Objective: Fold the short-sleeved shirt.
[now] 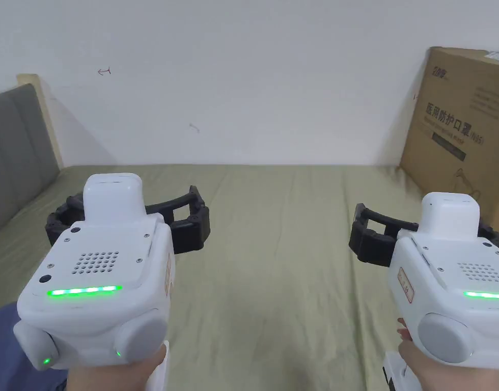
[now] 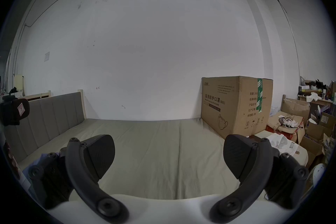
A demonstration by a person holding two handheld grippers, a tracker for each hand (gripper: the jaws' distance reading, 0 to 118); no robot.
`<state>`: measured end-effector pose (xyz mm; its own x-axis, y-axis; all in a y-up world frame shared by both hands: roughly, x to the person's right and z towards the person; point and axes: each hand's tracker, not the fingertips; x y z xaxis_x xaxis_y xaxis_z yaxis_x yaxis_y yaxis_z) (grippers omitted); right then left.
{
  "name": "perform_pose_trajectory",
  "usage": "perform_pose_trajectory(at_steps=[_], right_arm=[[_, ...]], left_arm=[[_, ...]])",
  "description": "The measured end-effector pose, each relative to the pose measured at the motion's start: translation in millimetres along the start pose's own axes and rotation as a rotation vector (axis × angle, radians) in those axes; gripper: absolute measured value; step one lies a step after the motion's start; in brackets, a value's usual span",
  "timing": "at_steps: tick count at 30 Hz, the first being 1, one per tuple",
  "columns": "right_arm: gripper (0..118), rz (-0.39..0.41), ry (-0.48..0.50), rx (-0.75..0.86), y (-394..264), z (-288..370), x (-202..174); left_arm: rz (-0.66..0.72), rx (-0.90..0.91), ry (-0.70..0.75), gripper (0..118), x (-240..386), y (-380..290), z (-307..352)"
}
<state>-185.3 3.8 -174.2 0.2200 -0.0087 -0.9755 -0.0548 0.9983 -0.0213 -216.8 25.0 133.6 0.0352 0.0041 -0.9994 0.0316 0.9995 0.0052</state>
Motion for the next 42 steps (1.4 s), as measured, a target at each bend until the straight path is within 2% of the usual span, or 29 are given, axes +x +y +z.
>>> perform_pose_trajectory(at_steps=[10, 24, 34, 37, 38, 39, 40, 41, 42], right_arm=[[117, -0.032, 0.047, 0.016, 0, 5, 1], [117, -0.034, 0.019, 0.041, -1, 8, 1], [117, 0.026, 0.02, 0.06, -4, 12, -6], [117, 0.005, 0.023, 0.052, -5, 11, -5], [116, -0.025, 0.053, 0.066, -5, 13, -3], [112, -0.03, 0.05, 0.064, -5, 14, -1], [98, -0.033, 0.046, 0.06, -3, 15, -1], [62, -0.038, 0.045, 0.062, -3, 16, -1], [2, -0.051, 0.057, 0.08, -3, 18, 2]], left_arm=[[-0.014, 0.0, -0.007, 118, 4, -4, 3], [0.014, -0.001, 0.007, 118, -1, -3, 0], [-0.006, 0.0, -0.047, 118, 1, -2, 3], [-0.014, -0.019, -0.079, 118, 3, -3, 2], [-0.006, -0.028, -0.107, 116, 2, -3, 2], [-0.007, -0.032, -0.115, 105, 2, -3, 1], [-0.012, -0.033, -0.13, 84, 3, -2, 2], [-0.027, -0.026, -0.136, 47, 3, -2, 4], [-0.039, -0.02, -0.149, 0, 2, -3, 6]])
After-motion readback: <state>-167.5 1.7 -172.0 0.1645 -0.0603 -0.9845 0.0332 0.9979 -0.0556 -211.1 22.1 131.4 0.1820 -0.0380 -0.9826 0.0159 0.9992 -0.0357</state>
